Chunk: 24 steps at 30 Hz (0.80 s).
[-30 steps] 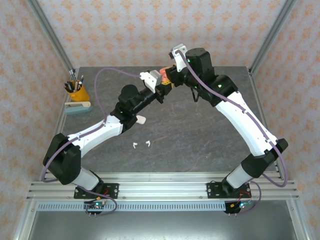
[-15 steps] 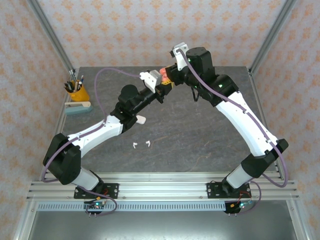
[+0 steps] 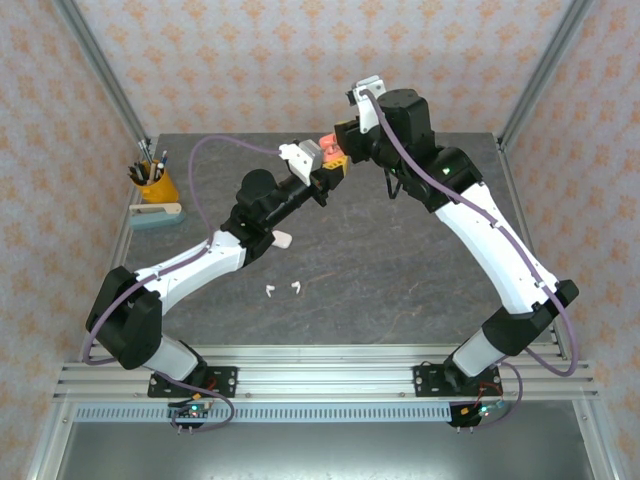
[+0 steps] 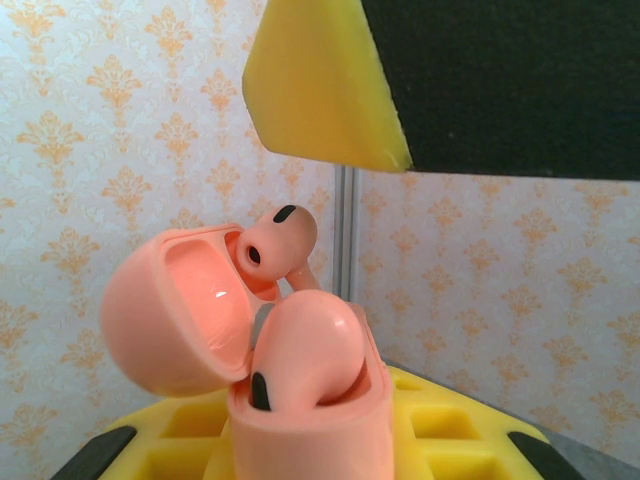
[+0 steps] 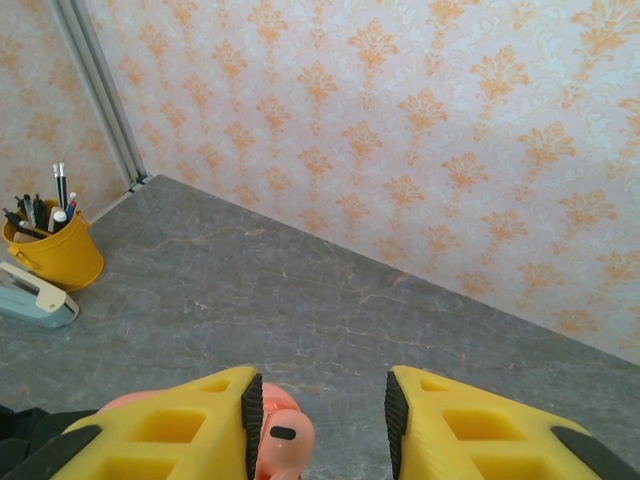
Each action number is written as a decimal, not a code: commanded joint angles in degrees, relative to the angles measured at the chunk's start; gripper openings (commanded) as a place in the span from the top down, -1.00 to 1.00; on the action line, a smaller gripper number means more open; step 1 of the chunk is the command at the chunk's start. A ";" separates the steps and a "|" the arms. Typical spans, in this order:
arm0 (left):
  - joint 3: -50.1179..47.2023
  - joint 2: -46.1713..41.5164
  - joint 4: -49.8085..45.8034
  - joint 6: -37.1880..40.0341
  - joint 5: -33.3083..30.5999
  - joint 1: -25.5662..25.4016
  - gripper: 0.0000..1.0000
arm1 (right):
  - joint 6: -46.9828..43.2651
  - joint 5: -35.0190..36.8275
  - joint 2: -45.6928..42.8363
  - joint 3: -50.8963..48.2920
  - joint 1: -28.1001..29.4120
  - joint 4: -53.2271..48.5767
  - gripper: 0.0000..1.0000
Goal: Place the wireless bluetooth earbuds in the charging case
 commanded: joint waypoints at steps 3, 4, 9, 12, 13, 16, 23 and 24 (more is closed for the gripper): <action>0.78 -0.68 3.45 -0.60 1.04 -0.10 1.00 | 3.99 3.09 -1.01 4.75 -0.18 0.80 0.20; 0.69 -0.68 3.46 -0.54 1.04 -0.16 1.00 | 4.99 3.34 -0.62 5.59 -0.54 0.04 0.20; 0.43 -1.24 3.43 0.03 1.27 -0.15 1.00 | 10.05 2.26 1.22 8.47 -3.17 -3.83 0.20; -0.02 -1.63 3.43 0.60 1.39 -0.09 1.00 | 12.91 -0.18 2.64 10.10 -5.32 -6.94 0.21; -0.13 -1.77 3.51 0.76 1.40 -0.11 1.00 | 13.48 -1.09 2.98 10.26 -5.77 -7.58 0.21; -0.22 -1.99 3.52 0.96 1.58 -0.15 1.00 | 14.68 -3.33 3.47 9.58 -6.71 -8.43 0.21; 0.31 -1.69 3.26 1.26 1.56 -0.11 1.00 | 15.41 -6.34 4.12 8.21 -6.79 -9.16 0.24; 0.41 -1.65 3.22 1.25 1.57 -0.14 1.00 | 15.49 -6.76 4.21 8.05 -6.71 -9.39 0.24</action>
